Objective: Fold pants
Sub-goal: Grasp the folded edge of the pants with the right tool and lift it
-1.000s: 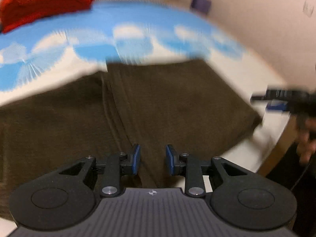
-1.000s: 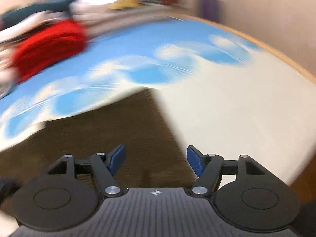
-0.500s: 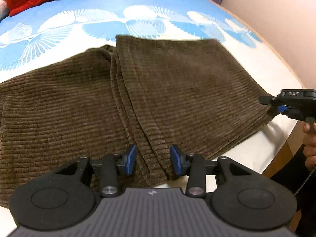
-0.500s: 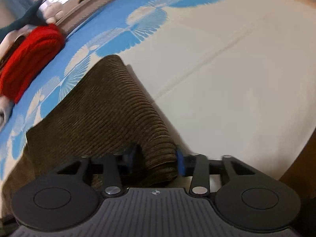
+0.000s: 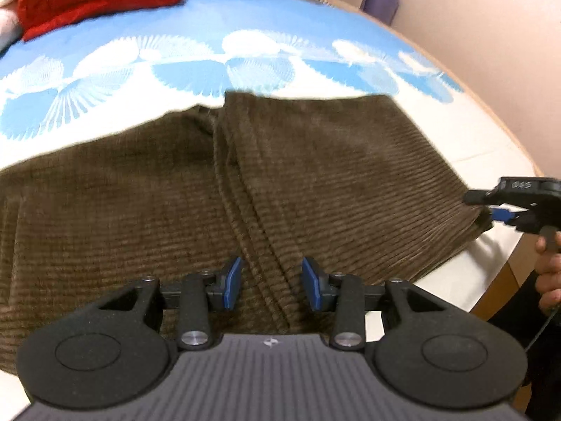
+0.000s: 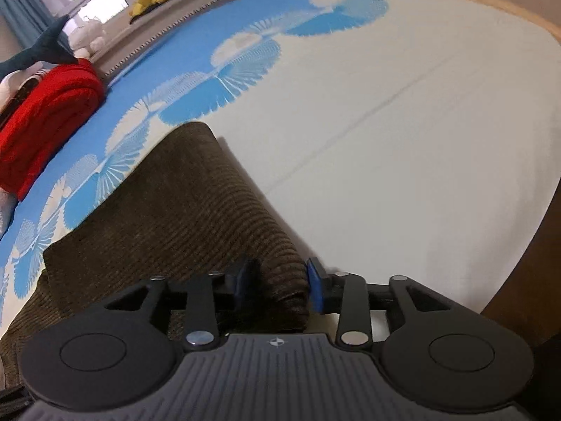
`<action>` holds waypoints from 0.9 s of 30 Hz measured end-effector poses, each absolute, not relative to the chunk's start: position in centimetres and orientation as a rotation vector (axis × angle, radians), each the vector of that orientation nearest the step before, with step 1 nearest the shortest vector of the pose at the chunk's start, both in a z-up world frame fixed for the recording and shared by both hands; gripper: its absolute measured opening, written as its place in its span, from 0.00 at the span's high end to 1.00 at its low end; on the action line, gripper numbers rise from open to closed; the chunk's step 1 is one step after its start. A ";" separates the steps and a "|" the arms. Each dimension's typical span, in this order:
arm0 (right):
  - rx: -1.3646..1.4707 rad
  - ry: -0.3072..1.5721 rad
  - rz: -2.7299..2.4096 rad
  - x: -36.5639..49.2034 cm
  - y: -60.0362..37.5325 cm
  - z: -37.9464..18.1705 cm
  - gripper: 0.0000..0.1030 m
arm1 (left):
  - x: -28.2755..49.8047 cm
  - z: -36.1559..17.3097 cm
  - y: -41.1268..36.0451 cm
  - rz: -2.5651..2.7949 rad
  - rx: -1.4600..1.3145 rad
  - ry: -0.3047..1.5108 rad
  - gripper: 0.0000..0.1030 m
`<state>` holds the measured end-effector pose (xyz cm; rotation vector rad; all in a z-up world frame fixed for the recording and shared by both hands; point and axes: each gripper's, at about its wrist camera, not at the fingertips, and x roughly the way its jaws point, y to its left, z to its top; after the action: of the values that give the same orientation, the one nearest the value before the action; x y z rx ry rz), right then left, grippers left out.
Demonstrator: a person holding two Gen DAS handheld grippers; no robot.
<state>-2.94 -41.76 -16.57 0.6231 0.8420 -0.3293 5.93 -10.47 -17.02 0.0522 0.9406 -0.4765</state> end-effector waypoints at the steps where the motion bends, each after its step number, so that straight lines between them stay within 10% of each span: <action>1: 0.630 0.849 -0.334 -2.3 -41.9 -16.9 0.56 | 5.8 -16.9 -10.5 -0.489 0.048 0.935 0.58; 11: 0.607 0.891 -0.294 -1.7 -41.3 -18.1 0.49 | 5.3 -17.6 -11.8 -0.494 0.160 0.948 0.58; 27: 0.484 0.874 -0.268 -1.7 -40.1 -17.9 0.64 | 5.2 -18.0 -12.9 -0.509 0.203 0.945 0.58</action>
<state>-1.71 -40.11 -17.93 0.4842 0.8737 -0.2678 5.17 -12.90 -17.96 0.2027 0.9446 -0.5092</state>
